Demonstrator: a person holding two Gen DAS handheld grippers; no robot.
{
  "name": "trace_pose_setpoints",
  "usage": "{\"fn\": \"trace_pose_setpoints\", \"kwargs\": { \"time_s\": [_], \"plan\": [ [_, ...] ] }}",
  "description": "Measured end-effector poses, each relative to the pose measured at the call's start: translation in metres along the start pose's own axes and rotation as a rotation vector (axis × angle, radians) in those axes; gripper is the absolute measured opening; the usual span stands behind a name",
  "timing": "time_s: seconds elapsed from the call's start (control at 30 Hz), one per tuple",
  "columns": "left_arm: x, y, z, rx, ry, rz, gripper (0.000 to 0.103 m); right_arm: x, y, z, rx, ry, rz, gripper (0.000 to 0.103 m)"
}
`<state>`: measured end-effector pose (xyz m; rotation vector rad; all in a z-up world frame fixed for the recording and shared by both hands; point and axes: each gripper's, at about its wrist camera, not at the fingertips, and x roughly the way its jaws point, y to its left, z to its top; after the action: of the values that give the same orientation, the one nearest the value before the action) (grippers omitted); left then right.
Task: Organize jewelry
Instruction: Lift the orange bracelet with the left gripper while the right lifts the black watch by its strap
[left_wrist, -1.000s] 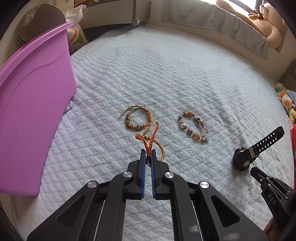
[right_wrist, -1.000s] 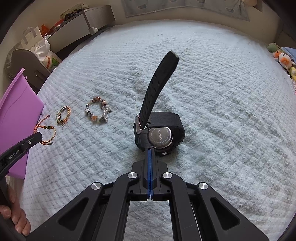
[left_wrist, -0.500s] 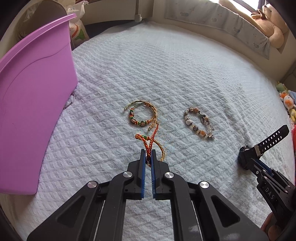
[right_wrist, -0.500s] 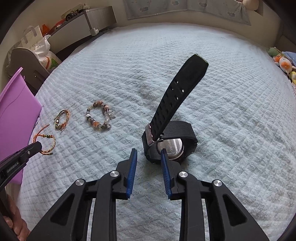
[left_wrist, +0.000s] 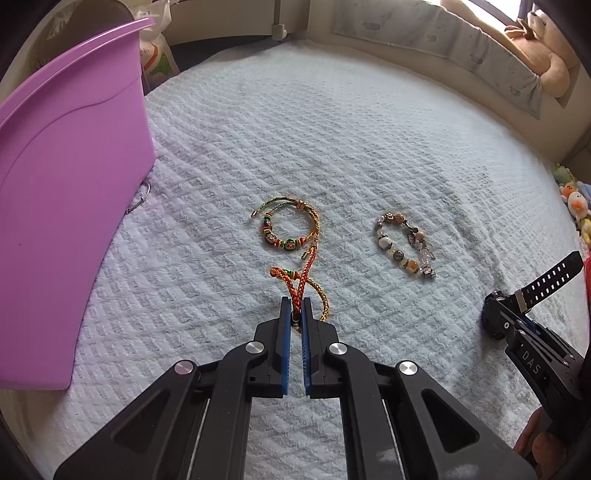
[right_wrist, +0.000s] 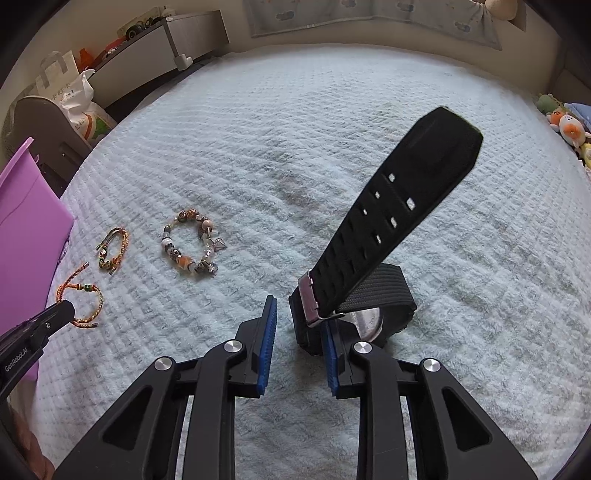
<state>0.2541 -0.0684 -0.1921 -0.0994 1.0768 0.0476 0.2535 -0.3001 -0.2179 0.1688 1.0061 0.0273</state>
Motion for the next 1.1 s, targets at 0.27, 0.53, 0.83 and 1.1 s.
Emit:
{"fn": "trace_pose_setpoints", "kwargs": {
  "time_s": [0.27, 0.53, 0.83, 1.1],
  "plan": [
    [-0.001, 0.0, 0.0, 0.001, 0.003, 0.001, 0.006, -0.001, -0.001, 0.001, -0.001, -0.008, -0.003, 0.012],
    [-0.011, -0.005, -0.001, 0.015, -0.017, -0.007, 0.006, -0.014, -0.001, -0.002, -0.003, -0.021, 0.009, 0.009],
    [-0.037, -0.011, -0.012, 0.029, -0.034, -0.011, 0.006, -0.042, 0.0, -0.018, -0.006, -0.027, 0.032, 0.009],
    [-0.11, -0.012, -0.01, 0.019, -0.044, 0.004, 0.006, -0.112, 0.009, -0.017, -0.08, -0.02, 0.074, 0.009]
  ]
}}
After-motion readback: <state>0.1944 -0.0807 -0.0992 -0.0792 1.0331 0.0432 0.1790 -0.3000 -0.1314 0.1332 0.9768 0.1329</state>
